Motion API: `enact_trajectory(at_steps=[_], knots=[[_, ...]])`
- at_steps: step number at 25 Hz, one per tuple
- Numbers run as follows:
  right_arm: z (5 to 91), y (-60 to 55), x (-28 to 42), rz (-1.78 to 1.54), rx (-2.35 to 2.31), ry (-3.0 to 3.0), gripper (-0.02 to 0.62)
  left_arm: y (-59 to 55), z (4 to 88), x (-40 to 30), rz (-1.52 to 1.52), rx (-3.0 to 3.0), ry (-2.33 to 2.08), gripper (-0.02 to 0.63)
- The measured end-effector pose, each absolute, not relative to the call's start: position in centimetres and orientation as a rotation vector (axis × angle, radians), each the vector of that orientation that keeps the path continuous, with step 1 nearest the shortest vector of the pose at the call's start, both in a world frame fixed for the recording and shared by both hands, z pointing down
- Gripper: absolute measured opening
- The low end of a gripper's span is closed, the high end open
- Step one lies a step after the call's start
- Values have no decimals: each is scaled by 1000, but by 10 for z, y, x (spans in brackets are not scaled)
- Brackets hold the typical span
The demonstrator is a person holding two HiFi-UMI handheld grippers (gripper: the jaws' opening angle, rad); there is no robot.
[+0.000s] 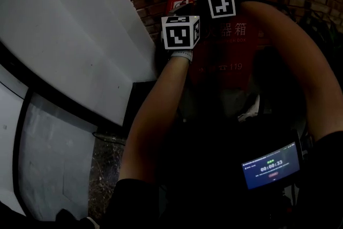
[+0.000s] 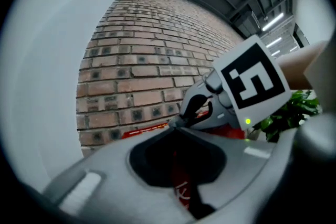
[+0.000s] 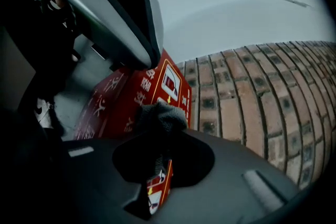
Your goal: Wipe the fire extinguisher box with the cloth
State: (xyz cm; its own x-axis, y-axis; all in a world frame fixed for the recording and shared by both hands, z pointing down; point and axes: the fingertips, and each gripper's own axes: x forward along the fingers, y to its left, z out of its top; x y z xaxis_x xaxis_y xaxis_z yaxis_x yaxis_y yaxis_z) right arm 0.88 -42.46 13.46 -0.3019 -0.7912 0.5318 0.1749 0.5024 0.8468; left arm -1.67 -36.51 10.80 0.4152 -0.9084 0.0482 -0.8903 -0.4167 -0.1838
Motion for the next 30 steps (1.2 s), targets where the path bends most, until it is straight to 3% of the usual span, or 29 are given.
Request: enact_trajectory(at_steps=[17, 26, 30], knots=[[134, -420, 174, -917, 672, -1481, 34, -358, 115, 92, -175, -2608, 1467, 2], [131, -418, 217, -865, 676, -1297, 35, -353, 119, 54, -155, -2585, 1518, 2], [106, -410, 180, -907, 700, -1338, 35, -349, 111, 22, -122, -2574, 1561, 2]])
